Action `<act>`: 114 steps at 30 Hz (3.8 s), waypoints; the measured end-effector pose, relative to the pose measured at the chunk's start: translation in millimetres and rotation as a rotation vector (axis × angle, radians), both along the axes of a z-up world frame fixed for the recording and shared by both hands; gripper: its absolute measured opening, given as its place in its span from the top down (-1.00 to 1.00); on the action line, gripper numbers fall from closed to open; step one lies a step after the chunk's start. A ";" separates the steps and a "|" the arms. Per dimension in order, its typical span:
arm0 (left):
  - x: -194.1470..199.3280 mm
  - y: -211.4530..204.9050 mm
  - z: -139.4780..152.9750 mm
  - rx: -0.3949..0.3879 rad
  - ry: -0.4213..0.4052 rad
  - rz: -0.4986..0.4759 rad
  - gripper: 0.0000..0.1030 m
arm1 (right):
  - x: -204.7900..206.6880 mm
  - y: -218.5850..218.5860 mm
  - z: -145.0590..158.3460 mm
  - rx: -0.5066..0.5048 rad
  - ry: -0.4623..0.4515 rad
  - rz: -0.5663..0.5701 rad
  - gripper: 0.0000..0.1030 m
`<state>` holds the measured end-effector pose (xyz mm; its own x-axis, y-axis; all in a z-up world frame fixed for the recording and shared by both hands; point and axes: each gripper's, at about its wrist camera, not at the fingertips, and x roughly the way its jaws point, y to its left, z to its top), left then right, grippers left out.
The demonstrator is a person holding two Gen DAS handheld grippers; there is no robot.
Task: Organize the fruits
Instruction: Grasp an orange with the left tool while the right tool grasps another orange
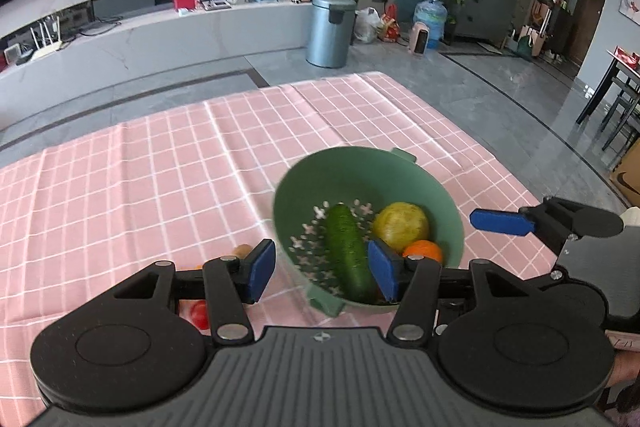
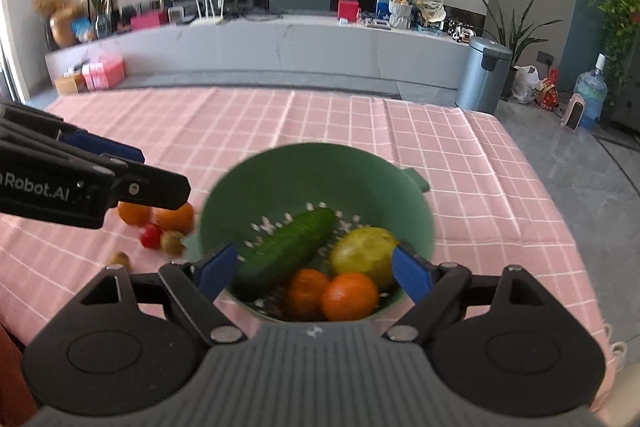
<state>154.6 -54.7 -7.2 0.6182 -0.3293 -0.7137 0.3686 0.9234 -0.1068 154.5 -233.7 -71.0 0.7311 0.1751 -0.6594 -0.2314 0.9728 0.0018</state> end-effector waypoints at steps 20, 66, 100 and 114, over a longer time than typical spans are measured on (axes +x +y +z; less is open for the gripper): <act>5.5 83.7 -23.9 -0.031 0.019 0.113 -0.23 | 10.5 87.5 -3.4 -0.040 -0.077 0.162 -0.55; 63.4 143.0 -107.7 -0.179 0.208 0.235 0.14 | 113.8 183.7 -66.8 -0.280 0.183 0.528 -0.02; 56.8 168.1 -102.4 -0.235 0.212 0.355 0.19 | 150.7 194.8 -61.7 -0.279 0.392 0.540 0.05; 49.9 164.7 -96.9 -0.217 0.182 0.352 0.19 | 153.6 191.4 -70.1 -0.219 0.430 0.498 0.24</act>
